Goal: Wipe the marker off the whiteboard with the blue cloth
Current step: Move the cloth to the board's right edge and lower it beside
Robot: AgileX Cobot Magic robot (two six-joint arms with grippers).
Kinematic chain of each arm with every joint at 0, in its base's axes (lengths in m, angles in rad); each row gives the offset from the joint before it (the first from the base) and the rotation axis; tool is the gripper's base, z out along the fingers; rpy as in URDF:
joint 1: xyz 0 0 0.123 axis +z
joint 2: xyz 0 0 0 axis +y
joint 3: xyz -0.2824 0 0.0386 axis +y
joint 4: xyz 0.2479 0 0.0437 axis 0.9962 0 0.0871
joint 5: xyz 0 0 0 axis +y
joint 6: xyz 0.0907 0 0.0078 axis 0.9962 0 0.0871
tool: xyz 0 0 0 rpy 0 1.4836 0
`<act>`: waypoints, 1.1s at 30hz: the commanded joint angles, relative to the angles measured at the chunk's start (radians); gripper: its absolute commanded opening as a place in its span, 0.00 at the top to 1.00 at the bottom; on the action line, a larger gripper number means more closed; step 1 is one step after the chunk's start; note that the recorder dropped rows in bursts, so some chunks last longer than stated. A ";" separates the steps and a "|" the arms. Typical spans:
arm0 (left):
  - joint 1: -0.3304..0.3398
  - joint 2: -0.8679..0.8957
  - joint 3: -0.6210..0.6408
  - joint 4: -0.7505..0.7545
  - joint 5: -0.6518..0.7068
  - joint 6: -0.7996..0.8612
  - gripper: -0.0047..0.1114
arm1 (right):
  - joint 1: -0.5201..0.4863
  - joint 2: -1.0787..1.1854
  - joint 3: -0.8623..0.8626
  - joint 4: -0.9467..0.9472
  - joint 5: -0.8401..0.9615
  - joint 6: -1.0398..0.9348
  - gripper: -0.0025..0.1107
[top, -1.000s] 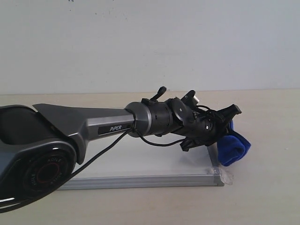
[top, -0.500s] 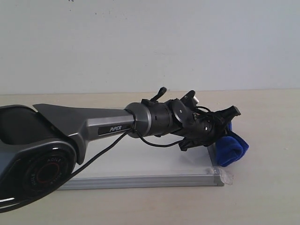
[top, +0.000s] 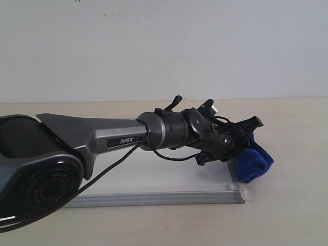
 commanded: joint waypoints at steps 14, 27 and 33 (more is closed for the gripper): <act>0.002 -0.004 0.004 0.007 0.053 -0.011 0.66 | -0.002 -0.004 -0.001 0.001 -0.007 0.000 0.98; 0.002 -0.004 0.004 0.009 0.053 -0.013 0.66 | -0.002 -0.004 -0.001 0.001 -0.007 0.000 0.98; 0.002 -0.004 0.004 0.014 0.050 -0.010 0.38 | -0.002 -0.004 -0.001 0.001 -0.007 0.000 0.98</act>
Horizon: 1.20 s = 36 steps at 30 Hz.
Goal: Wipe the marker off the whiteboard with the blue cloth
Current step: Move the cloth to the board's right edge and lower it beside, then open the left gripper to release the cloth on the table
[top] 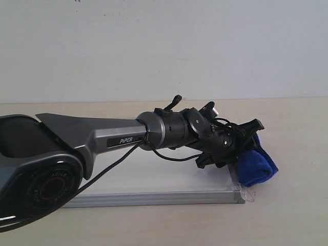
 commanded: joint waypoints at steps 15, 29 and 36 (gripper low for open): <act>0.002 -0.091 0.004 0.107 0.070 0.001 0.49 | -0.002 -0.004 -0.001 0.001 -0.007 0.000 0.98; 0.000 -0.182 0.004 0.336 0.288 -0.007 0.92 | -0.002 -0.004 -0.001 0.001 -0.007 0.000 0.98; -0.004 -0.258 0.037 0.519 0.456 -0.007 0.93 | -0.002 -0.004 -0.001 0.001 -0.007 0.000 0.98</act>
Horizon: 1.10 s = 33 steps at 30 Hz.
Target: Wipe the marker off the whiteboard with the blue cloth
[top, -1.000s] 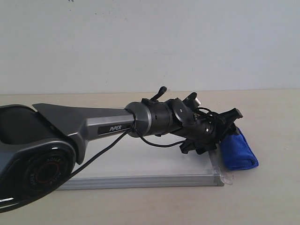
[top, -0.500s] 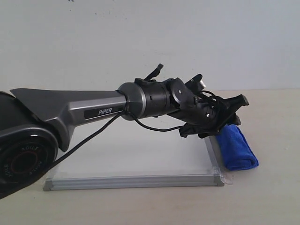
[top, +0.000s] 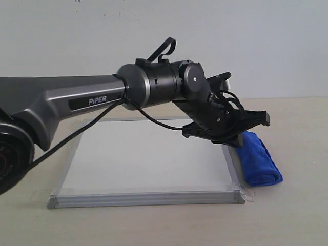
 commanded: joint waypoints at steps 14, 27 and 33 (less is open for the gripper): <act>-0.059 -0.405 0.571 0.097 -0.117 0.076 0.93 | -0.002 -0.004 -0.001 0.001 -0.007 0.000 0.98; -0.205 -0.723 1.069 0.004 -0.371 0.178 0.93 | -0.002 -0.004 -0.001 0.001 -0.007 0.000 0.98; -0.219 -0.764 1.147 -0.085 -0.262 0.178 0.93 | -0.002 -0.004 -0.001 0.001 -0.007 0.000 0.98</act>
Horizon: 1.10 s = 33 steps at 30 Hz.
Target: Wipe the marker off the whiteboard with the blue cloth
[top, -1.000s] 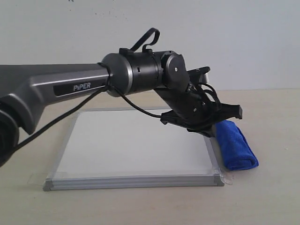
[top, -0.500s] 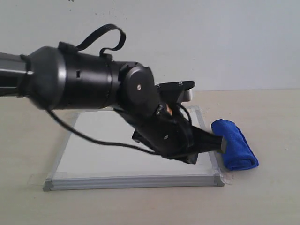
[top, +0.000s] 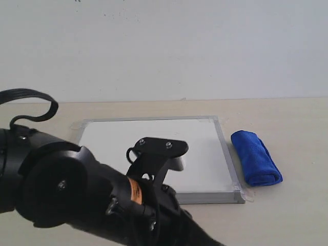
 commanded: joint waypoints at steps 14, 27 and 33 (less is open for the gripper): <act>-0.009 -0.013 0.028 -0.033 0.136 0.016 0.93 | -0.002 -0.004 -0.001 0.001 -0.007 0.000 0.98; 0.115 -0.310 0.007 0.184 0.247 0.067 0.93 | -0.002 -0.004 -0.001 0.001 -0.007 0.000 0.98; 0.192 -0.645 0.040 0.220 0.140 0.067 0.93 | -0.002 -0.004 -0.001 0.001 -0.007 0.000 0.98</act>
